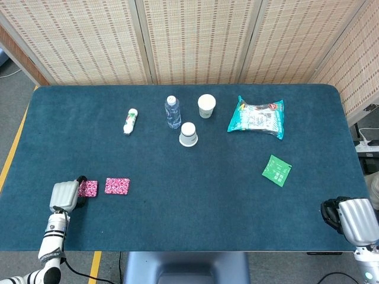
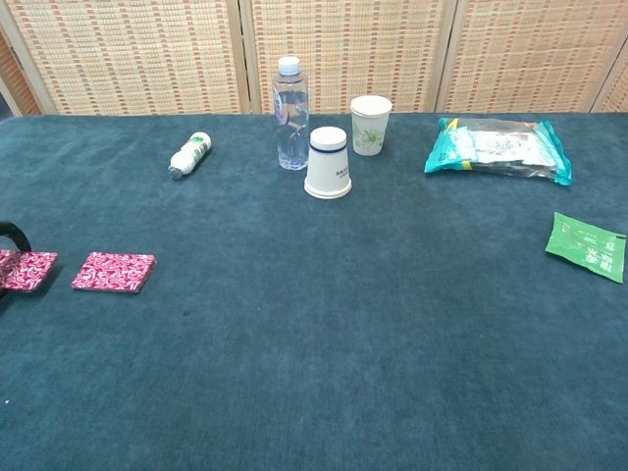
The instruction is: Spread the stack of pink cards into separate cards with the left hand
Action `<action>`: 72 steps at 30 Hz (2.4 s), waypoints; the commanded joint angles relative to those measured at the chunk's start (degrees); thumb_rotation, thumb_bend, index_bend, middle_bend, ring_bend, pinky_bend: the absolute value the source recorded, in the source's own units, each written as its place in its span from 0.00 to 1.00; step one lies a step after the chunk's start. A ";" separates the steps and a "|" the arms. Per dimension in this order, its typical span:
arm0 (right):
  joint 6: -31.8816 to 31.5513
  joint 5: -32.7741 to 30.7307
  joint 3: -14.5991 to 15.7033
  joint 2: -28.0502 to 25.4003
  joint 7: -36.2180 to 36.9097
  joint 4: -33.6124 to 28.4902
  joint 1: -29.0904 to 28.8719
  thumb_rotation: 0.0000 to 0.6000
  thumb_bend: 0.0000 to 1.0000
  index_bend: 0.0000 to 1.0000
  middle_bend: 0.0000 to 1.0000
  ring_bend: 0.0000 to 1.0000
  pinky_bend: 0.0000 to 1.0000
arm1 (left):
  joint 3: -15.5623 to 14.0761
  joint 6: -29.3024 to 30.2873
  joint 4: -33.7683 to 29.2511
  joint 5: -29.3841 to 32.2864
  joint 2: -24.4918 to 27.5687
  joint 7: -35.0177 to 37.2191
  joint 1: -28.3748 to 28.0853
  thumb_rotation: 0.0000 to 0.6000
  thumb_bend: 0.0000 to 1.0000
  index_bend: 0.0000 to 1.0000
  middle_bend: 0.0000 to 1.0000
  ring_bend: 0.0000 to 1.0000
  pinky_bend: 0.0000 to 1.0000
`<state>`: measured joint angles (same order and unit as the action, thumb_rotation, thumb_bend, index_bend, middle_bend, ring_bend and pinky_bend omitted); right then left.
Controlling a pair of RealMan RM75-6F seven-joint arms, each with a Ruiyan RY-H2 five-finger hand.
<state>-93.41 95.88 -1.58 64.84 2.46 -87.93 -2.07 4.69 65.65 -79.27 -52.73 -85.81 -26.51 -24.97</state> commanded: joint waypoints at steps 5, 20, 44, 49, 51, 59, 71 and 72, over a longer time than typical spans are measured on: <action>0.23 -0.03 0.07 -0.09 -0.06 -0.10 -0.07 1.00 0.54 1.00 0.92 0.85 0.97 | 0.57 -1.34 2.96 0.52 -1.79 0.36 0.07 1.00 0.37 0.22 1.00 1.00 1.00; 0.18 0.16 0.16 -0.32 0.50 -0.15 -0.13 1.00 0.54 1.00 0.92 0.85 0.97 | 0.40 1.33 -6.30 -0.53 2.29 -3.47 1.07 1.00 0.37 0.08 1.00 1.00 1.00; 0.22 0.49 0.42 -0.82 1.65 0.01 -0.24 1.00 0.54 1.00 0.92 0.85 0.97 | 3.00 1.54 -10.53 3.97 -6.17 -13.34 -4.73 1.00 0.36 0.14 1.00 1.00 1.00; 0.26 0.50 0.44 -0.83 1.65 0.01 -0.26 1.00 0.54 1.00 0.92 0.85 0.97 | 3.13 1.61 -10.31 5.77 -7.09 -14.36 -5.25 1.00 0.36 0.14 1.00 1.00 1.00; 0.33 0.50 0.48 -0.86 1.60 -0.01 -0.27 1.00 0.54 1.00 0.92 0.85 0.97 | 3.32 1.88 -9.86 5.88 -7.70 -14.13 -5.41 1.00 0.36 0.14 1.00 1.00 1.00; 0.27 0.49 0.47 -0.88 1.71 0.02 -0.28 1.00 0.55 1.00 0.92 0.85 0.97 | 3.39 2.66 -8.45 5.97 -9.21 -14.04 -5.79 1.00 0.37 0.18 1.00 1.00 1.00; 0.40 0.50 0.54 -0.88 1.58 -0.02 -0.31 1.00 0.54 1.00 0.92 0.85 0.97 | 3.61 2.77 -7.18 6.54 -10.06 -13.62 -6.12 1.00 0.37 0.22 1.00 1.00 1.00; 0.41 0.51 0.55 -0.89 1.59 -0.03 -0.32 1.00 0.54 1.00 0.92 0.85 0.97 | 3.62 2.76 -7.09 6.58 -10.11 -13.61 -6.15 1.00 0.37 0.22 1.00 1.00 1.00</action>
<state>-93.00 96.39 -1.03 63.94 4.05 -87.96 -2.39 8.30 68.42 -86.36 -46.16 -95.91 -40.13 -31.10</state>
